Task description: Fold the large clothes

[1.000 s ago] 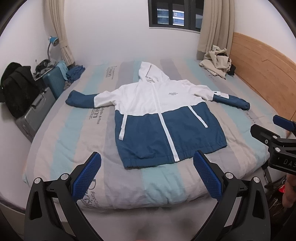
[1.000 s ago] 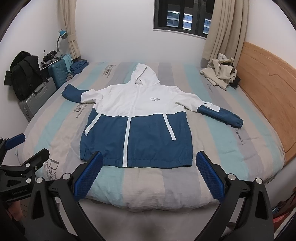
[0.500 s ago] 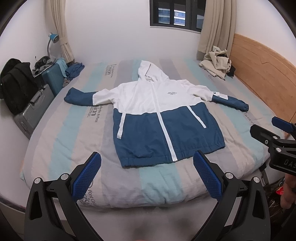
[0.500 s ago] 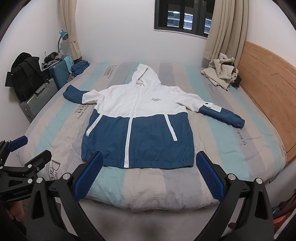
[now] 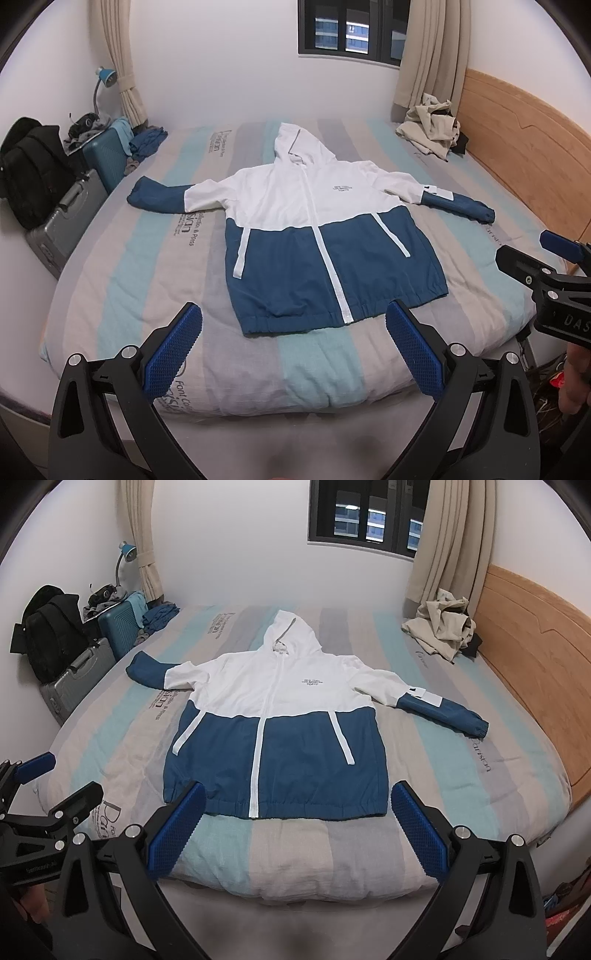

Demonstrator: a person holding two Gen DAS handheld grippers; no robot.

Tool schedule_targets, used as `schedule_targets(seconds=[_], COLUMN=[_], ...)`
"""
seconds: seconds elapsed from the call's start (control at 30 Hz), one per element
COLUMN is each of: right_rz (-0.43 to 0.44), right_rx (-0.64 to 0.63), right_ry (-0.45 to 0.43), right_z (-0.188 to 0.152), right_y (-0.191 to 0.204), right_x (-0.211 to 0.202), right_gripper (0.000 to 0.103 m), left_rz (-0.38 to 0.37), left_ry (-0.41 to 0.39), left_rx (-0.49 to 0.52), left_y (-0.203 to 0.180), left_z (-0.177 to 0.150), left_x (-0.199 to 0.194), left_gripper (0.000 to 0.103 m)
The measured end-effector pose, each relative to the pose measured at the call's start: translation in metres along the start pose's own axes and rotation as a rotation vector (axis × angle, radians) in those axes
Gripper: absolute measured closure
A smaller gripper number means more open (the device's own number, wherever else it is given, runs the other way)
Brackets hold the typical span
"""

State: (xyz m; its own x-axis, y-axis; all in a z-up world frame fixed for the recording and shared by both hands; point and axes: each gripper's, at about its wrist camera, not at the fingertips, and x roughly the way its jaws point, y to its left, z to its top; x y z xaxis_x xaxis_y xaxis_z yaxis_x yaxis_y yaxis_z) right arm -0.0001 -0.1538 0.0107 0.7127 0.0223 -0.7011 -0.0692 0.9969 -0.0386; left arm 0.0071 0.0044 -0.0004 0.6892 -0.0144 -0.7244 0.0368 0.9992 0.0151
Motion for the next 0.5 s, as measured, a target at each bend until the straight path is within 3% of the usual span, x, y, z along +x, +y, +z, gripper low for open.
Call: schedule_targets(seconds=[0.23,0.5], right_rz=[-0.026,-0.087], right_rx=[0.009,0.011], right_ry=[-0.009,-0.034], right_z=[0.012,0.039], right_y=[0.009,0.033], right_x=[-0.006,-0.018], right_gripper=[0.007,0.007], left_rz=[-0.024,-0.037], left_ry=[0.001,-0.002], left_rx=[0.001,0.022], left_y=[0.015,0.057], left_z=[0.006,0.034], left_x=[-0.003,0.004], left_gripper=[0.006,0.006])
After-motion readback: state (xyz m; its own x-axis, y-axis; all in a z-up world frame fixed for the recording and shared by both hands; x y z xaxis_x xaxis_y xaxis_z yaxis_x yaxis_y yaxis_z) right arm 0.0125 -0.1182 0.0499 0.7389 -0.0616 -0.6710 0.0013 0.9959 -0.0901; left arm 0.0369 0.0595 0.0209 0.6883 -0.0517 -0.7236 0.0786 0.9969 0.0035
